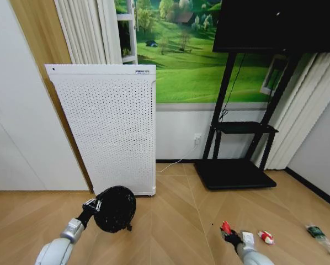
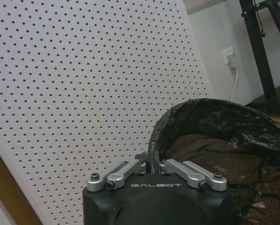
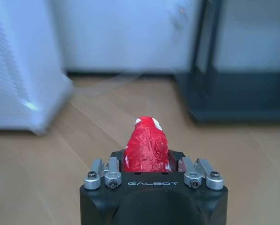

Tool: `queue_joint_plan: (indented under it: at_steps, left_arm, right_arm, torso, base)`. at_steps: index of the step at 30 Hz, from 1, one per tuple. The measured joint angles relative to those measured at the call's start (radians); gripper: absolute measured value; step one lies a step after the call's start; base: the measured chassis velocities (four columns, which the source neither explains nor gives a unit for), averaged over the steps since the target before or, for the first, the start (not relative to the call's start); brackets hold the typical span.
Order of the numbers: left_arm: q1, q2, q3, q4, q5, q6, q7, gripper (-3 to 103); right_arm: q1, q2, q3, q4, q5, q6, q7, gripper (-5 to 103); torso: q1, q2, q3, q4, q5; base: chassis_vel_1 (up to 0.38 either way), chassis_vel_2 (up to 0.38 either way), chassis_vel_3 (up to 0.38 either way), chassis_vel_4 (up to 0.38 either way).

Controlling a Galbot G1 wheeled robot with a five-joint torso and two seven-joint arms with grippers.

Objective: Pick up the trash bin and place the garbage on the floor into it.

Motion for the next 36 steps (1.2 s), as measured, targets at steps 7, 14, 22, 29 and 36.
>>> queue_joint_plan:
  at_steps: [7,14,22,29,36]
  left_arm:
    - [-0.02,-0.022,0.056,-0.005,0.016,0.012,-0.012,6]
    - [-0.074,-0.06,0.146,0.034,0.037,0.016,-0.035,6]
    - [-0.171,-0.124,0.269,0.103,0.087,0.016,-0.051,6]
    - [-0.257,-0.199,0.353,0.182,0.115,0.017,-0.065,6]
    - [-0.272,-0.26,0.397,0.21,0.134,0.02,-0.075,6]
  right_arm:
    - [-0.035,-0.003,-0.009,0.102,-0.144,0.261,-0.274,50]
    - [-0.002,-0.004,-0.036,0.137,-0.223,0.401,-0.422,50]
    - [0.143,-0.003,-0.166,0.064,-0.232,0.457,-0.49,50]
    - [0.279,0.013,-0.329,-0.063,-0.252,0.472,-0.49,50]
    - [0.422,0.048,-0.452,-0.153,-0.247,0.467,-0.456,50]
  torso:
    - [0.0,0.0,0.0,0.0003,0.0002]
    - [0.0,0.0,0.0,0.0001,0.0002]
    - [0.0,0.0,0.0,0.0002,0.0002]
    - [0.0,0.0,0.0,0.0,0.0002]
    - [0.0,0.0,0.0,0.0001,0.0002]
  base:
    - [0.0,0.0,0.0,0.0]
    - [0.0,0.0,0.0,0.0]
    - [0.0,0.0,0.0,0.0]
    - [0.0,0.0,0.0,0.0]
    - [0.0,0.0,0.0,0.0]
